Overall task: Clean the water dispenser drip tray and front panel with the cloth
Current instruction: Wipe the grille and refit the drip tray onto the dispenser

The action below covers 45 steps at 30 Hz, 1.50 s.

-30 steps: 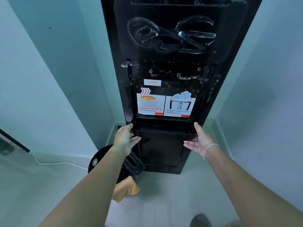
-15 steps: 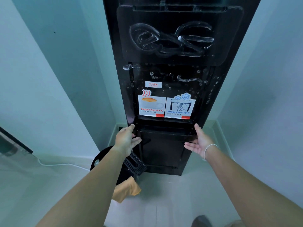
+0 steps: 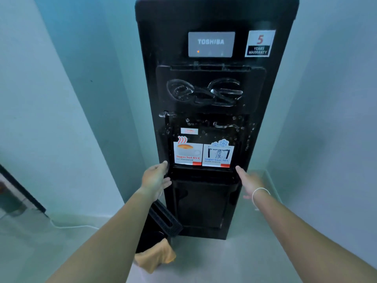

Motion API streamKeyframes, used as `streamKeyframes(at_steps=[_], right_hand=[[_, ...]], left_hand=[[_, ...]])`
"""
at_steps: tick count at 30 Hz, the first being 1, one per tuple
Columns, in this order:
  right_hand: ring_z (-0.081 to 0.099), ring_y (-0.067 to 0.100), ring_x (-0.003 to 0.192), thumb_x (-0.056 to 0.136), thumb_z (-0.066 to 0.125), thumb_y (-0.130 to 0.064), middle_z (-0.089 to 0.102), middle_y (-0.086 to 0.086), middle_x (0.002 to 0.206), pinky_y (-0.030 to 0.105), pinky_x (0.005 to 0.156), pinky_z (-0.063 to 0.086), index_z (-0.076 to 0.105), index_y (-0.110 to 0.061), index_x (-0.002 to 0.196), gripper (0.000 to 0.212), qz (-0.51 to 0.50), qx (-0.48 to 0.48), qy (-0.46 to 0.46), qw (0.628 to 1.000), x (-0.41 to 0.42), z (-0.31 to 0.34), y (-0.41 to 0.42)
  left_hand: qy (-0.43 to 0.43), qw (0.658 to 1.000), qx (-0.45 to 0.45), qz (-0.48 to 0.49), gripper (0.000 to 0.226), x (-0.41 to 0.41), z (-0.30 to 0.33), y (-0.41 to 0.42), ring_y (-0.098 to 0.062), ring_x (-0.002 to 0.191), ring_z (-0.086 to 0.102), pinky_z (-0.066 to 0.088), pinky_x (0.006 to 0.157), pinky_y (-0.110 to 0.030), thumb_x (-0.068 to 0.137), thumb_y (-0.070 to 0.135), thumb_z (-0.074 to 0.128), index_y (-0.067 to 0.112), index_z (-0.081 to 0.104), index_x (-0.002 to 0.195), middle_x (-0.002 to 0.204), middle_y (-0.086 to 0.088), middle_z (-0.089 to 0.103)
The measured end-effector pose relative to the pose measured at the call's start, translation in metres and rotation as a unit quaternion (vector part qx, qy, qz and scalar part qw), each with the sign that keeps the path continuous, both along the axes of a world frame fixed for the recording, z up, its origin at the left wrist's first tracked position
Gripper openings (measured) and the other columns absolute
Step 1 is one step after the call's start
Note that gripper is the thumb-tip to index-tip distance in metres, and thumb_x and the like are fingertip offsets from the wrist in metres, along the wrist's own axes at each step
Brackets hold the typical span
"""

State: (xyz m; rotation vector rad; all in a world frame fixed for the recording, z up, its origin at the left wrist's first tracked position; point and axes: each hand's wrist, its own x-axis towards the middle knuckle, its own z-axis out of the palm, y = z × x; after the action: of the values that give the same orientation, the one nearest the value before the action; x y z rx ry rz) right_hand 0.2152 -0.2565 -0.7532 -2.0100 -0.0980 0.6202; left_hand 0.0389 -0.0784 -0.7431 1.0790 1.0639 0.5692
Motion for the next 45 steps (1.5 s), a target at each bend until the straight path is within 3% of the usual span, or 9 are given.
streamKeyframes(at_steps=[3, 7, 12, 19, 23, 28, 33, 38, 45], right_hand=[[0.061, 0.034, 0.080, 0.088, 0.050, -0.047, 0.053, 0.012, 0.079, 0.035, 0.074, 0.047, 0.056, -0.001, 0.078, 0.048, 0.011, -0.016, -0.068, 0.998, -0.009, 0.022, -0.004], [0.051, 0.028, 0.066, 0.089, 0.048, -0.045, 0.048, 0.011, 0.072, 0.032, 0.067, 0.043, 0.060, 0.010, 0.101, 0.058, 0.034, -0.003, -0.120, 0.992, -0.015, 0.043, -0.006], [0.056, 0.030, 0.074, 0.085, 0.052, -0.046, 0.055, 0.019, 0.077, 0.049, 0.086, 0.052, 0.062, 0.006, 0.102, 0.055, 0.029, 0.035, -0.150, 0.988, -0.020, 0.064, -0.005], [0.055, 0.018, 0.084, 0.086, 0.053, -0.043, 0.063, 0.000, 0.094, 0.033, 0.082, 0.049, 0.065, -0.014, 0.106, 0.037, 0.060, 0.074, -0.183, 0.978, -0.033, 0.069, -0.001], [0.055, 0.012, 0.090, 0.085, 0.056, -0.040, 0.065, -0.002, 0.108, 0.023, 0.079, 0.039, 0.065, -0.016, 0.109, 0.034, 0.103, 0.079, -0.207, 0.970, -0.052, 0.057, 0.008], [0.055, 0.011, 0.096, 0.085, 0.059, -0.041, 0.062, -0.003, 0.108, 0.021, 0.082, 0.038, 0.063, -0.016, 0.111, 0.036, 0.167, 0.087, -0.214, 0.959, -0.078, 0.041, 0.023], [0.057, 0.011, 0.099, 0.085, 0.059, -0.040, 0.064, -0.003, 0.108, 0.023, 0.086, 0.042, 0.063, -0.018, 0.111, 0.035, 0.225, 0.074, -0.230, 0.944, -0.104, 0.014, 0.042], [0.059, 0.014, 0.094, 0.085, 0.059, -0.040, 0.063, -0.004, 0.109, 0.029, 0.088, 0.049, 0.063, -0.019, 0.110, 0.033, 0.287, 0.039, -0.222, 0.931, -0.128, -0.023, 0.055], [0.056, 0.012, 0.092, 0.084, 0.061, -0.039, 0.061, -0.005, 0.108, 0.028, 0.086, 0.048, 0.064, -0.020, 0.110, 0.032, 0.320, -0.012, -0.177, 0.930, -0.139, -0.084, 0.066]], left_hand=[[-0.002, 0.999, 0.032, -0.007, 0.021, -0.005, 0.018, -0.005, -0.029, 0.098, 0.057, 0.051, 0.089, -0.038, 0.095, 0.029, 0.054, 0.012, 0.049, 0.105, 0.125, -0.019, 0.052], [-0.007, 0.998, 0.064, -0.017, 0.035, -0.011, 0.037, -0.008, -0.031, 0.100, 0.058, 0.051, 0.089, -0.039, 0.094, 0.030, 0.054, 0.008, 0.050, 0.121, 0.131, -0.021, 0.049], [-0.021, 0.996, 0.083, -0.024, 0.040, -0.016, 0.060, -0.009, -0.031, 0.101, 0.058, 0.051, 0.084, -0.035, 0.094, 0.031, 0.055, 0.006, 0.049, 0.125, 0.133, -0.021, 0.049], [-0.016, 0.993, 0.111, -0.047, 0.039, -0.025, 0.069, -0.014, -0.030, 0.104, 0.057, 0.052, 0.085, -0.035, 0.094, 0.032, 0.054, 0.007, 0.051, 0.125, 0.125, -0.012, 0.051], [0.014, 0.989, 0.139, -0.040, 0.016, -0.042, 0.055, -0.015, -0.022, 0.082, 0.053, 0.049, 0.069, -0.029, 0.095, 0.031, 0.052, 0.021, 0.056, 0.083, 0.085, 0.000, 0.052], [0.055, 0.987, 0.152, -0.018, 0.029, -0.068, 0.036, -0.009, -0.024, 0.097, 0.056, 0.052, 0.076, -0.032, 0.094, 0.031, 0.054, 0.013, 0.059, 0.116, 0.115, -0.003, 0.055], [0.079, 0.986, 0.145, -0.003, 0.018, -0.094, 0.011, -0.003, -0.014, 0.068, 0.049, 0.050, 0.068, -0.033, 0.094, 0.025, 0.054, 0.014, 0.060, 0.107, 0.077, 0.003, 0.051], [0.122, 0.983, 0.139, -0.004, 0.032, -0.113, -0.027, 0.007, -0.021, 0.097, 0.054, 0.052, 0.079, -0.035, 0.091, 0.030, 0.057, 0.012, 0.060, 0.118, 0.109, -0.003, 0.057], [0.151, 0.985, 0.087, -0.009, 0.031, -0.118, -0.083, 0.019, -0.024, 0.094, 0.056, 0.048, 0.074, -0.032, 0.091, 0.028, 0.058, 0.012, 0.059, 0.117, 0.105, -0.007, 0.058]])
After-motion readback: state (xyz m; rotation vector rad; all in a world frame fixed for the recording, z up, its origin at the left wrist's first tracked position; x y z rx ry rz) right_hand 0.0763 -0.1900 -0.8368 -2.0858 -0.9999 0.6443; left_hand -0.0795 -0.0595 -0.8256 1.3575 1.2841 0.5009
